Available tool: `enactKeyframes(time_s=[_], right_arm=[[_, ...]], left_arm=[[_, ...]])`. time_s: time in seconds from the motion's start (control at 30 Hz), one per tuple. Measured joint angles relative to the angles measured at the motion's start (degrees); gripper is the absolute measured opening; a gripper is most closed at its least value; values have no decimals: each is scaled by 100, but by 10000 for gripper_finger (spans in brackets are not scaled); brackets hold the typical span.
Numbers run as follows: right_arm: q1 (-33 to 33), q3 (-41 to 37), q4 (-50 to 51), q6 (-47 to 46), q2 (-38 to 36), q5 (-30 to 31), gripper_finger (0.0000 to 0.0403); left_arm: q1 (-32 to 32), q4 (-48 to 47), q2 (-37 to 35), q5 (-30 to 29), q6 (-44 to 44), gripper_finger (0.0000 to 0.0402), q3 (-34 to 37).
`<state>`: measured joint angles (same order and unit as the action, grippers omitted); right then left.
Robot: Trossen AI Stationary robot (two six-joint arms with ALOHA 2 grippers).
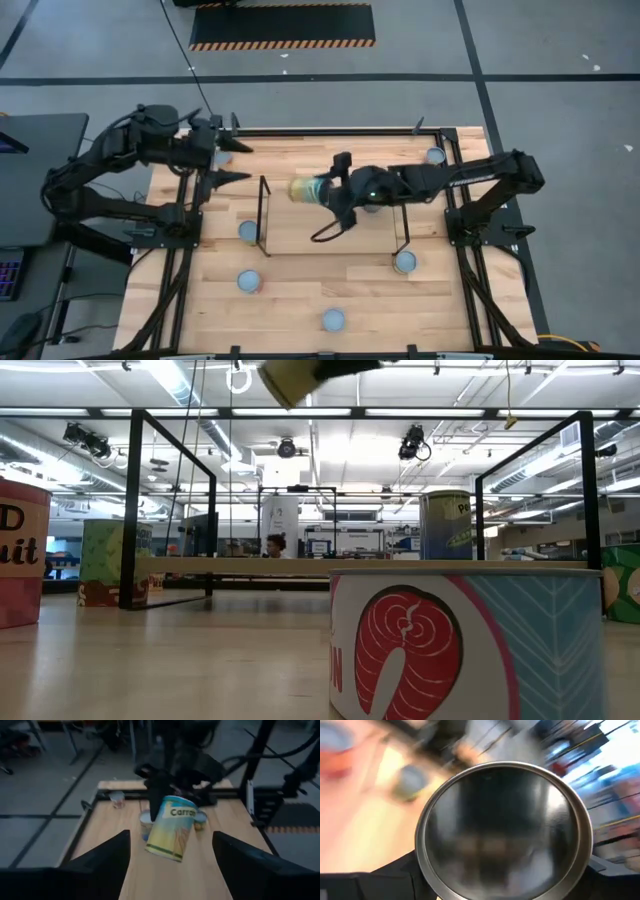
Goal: Pick and place cans onto a shelf
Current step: Put the canned carrots on the shelf
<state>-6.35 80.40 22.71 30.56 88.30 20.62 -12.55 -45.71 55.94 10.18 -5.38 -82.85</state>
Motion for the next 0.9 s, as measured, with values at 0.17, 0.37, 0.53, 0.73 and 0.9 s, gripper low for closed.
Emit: enactKeyframes(time_s=[0.17, 0.37, 0.53, 0.73, 0.9], right_arm=[[-2, 903, 2288, -364, 412, -1365, 295], [-1, 1122, 3715, 351, 783, -2173, 295], [-118, 1114, 4479, 1365, 851, -2380, 296], [-221, 1036, 5166, 2891, 928, -2319, 295], [-221, 730, 5150, 3240, 922, -2288, 296]], left_arm=[[351, -62, 183, 14, 13, 285, 0], [585, 54, 355, -50, 15, 286, 2], [638, 78, 442, -158, 13, 286, 2], [638, 127, 523, -160, 11, 286, 0], [638, 151, 622, -162, -30, 286, 2]])
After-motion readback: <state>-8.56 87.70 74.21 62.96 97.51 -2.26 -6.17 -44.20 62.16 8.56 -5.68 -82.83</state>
